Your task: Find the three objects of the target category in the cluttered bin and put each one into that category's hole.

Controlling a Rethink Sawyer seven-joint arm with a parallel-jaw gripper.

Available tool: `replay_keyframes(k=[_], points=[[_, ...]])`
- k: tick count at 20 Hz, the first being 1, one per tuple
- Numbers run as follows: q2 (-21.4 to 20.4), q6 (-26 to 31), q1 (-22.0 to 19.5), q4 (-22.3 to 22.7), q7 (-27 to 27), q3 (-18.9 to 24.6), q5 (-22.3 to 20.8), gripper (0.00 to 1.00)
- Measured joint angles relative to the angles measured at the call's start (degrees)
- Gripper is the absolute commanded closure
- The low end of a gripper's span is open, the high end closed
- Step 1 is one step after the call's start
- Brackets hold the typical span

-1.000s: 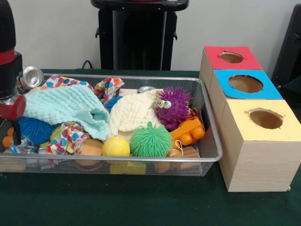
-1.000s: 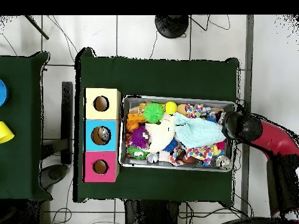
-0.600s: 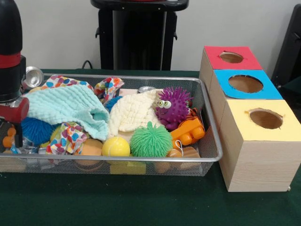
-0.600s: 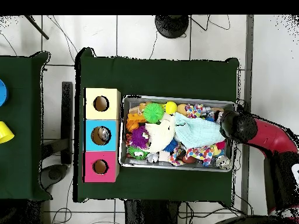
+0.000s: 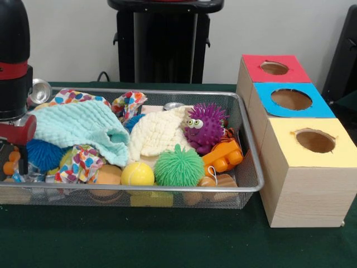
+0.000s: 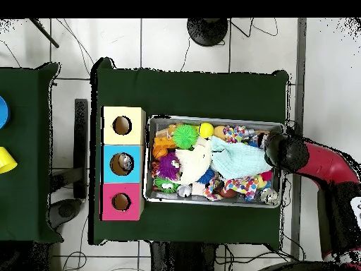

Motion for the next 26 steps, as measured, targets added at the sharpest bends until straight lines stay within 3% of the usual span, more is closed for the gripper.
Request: replay_keyframes(k=[13, 26], points=[[-5.13, 0.0, 2.65, 1.31, 0.0, -0.06, 0.0, 0.0], [-5.78, 0.01, 3.31, 1.34, 0.0, -0.63, 0.0, 0.0]])
